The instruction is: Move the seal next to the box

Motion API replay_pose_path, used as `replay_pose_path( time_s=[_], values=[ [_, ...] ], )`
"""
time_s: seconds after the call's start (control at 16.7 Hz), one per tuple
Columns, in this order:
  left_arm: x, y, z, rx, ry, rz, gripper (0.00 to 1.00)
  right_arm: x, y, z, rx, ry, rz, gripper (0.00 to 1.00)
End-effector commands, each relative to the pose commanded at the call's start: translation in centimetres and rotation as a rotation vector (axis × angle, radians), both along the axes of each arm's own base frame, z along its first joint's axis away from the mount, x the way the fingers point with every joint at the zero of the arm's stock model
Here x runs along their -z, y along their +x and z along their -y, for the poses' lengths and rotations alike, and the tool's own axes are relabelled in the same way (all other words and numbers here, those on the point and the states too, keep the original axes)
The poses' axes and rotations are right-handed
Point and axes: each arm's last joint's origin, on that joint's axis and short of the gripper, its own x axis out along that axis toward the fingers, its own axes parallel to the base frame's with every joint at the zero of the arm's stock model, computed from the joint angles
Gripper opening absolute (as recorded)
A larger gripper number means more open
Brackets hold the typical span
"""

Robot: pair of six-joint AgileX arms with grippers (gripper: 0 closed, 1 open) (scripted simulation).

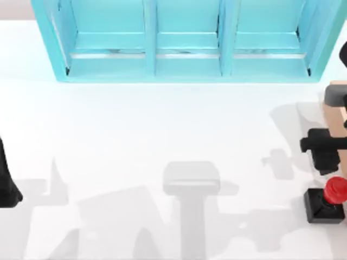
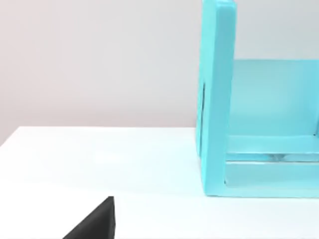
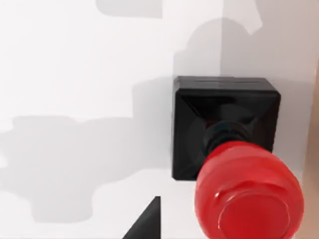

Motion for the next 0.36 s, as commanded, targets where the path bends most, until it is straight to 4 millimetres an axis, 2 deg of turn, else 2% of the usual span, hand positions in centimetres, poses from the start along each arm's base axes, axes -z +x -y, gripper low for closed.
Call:
replay_pose_path(
  time_s=[0.36],
  values=[
    [0.0,0.0,0.0,0.0,0.0,0.0,1.0,0.0,0.0,0.0,0.0,0.0,0.0,1.0]
  ],
)
